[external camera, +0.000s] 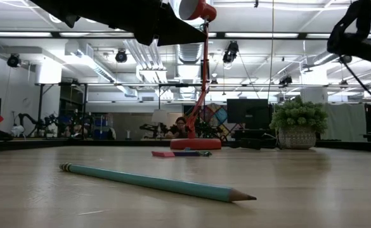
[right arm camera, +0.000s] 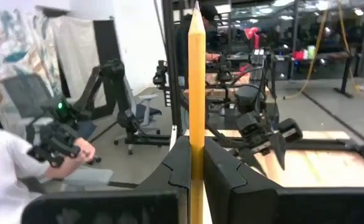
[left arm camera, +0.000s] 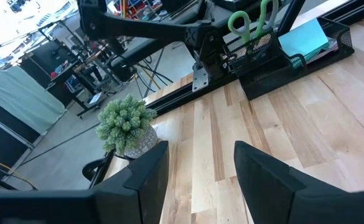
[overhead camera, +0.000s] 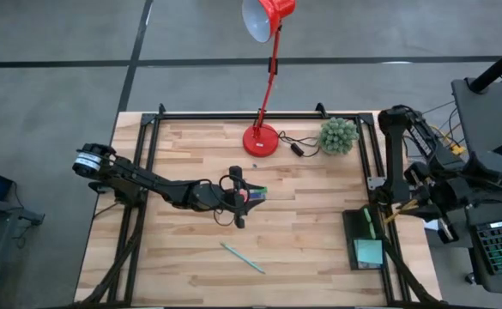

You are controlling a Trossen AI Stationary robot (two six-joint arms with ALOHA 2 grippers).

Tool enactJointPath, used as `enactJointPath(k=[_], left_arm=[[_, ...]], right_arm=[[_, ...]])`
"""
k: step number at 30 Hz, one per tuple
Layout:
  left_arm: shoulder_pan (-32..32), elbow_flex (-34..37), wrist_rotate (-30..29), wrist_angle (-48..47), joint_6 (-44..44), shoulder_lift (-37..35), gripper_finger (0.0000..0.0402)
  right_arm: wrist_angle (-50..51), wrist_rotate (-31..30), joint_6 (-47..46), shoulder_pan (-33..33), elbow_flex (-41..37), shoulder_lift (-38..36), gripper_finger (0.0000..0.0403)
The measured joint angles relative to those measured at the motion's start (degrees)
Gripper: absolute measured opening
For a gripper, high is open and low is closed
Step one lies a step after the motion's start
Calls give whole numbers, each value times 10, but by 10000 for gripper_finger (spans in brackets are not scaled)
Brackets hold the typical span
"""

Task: Pick and place office supplies into organizer
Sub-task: Put the yellow pencil into the black desk organizer

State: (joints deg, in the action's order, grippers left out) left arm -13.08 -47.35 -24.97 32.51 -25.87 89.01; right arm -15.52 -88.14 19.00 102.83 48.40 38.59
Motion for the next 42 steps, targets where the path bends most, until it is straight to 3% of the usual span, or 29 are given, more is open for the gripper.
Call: enactJointPath(k=[11,24,28,34,38,42], left_arm=[[0,0,0,0,0,0,167],[0,0,0,0,0,0,167],[0,0,0,0,0,0,167],[0,1,0,-1,0,0,167],[0,2,0,-1,0,0,167],[0,5,0,-1,0,0,167]], right_arm=[[3,26,-81,-155,31,138,13],[4,25,-122,-290,2,115,13],[26,-13,-137,-334,0,127,13],[34,-13,-135,-395,-10,129,13],[42,122,-158,-425,-25,124,13],[156,271,-284,-483,-29,132,13]])
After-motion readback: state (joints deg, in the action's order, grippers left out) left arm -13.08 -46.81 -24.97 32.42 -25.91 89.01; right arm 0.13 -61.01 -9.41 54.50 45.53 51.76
